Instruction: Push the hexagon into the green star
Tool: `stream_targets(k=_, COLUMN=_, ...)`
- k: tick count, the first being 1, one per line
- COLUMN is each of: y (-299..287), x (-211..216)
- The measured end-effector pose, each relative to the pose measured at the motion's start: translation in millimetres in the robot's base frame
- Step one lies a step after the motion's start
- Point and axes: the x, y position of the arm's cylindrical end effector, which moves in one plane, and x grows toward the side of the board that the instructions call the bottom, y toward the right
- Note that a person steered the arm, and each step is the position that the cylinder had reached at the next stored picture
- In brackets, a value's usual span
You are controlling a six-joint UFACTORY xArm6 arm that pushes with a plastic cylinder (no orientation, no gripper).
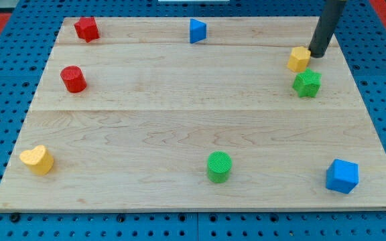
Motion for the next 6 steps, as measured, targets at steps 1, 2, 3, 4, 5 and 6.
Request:
stream_targets(k=1, y=-0.2, x=-10.2)
stream_targets(k=2, y=-30.9, x=-18.9)
stream_targets(k=3, y=-48.8, x=-19.3)
stream_targets(k=4, y=-39.0, x=-18.0)
stream_targets(k=5, y=-32.8, x=-4.4)
stream_targets(k=6, y=-32.8, x=-0.6)
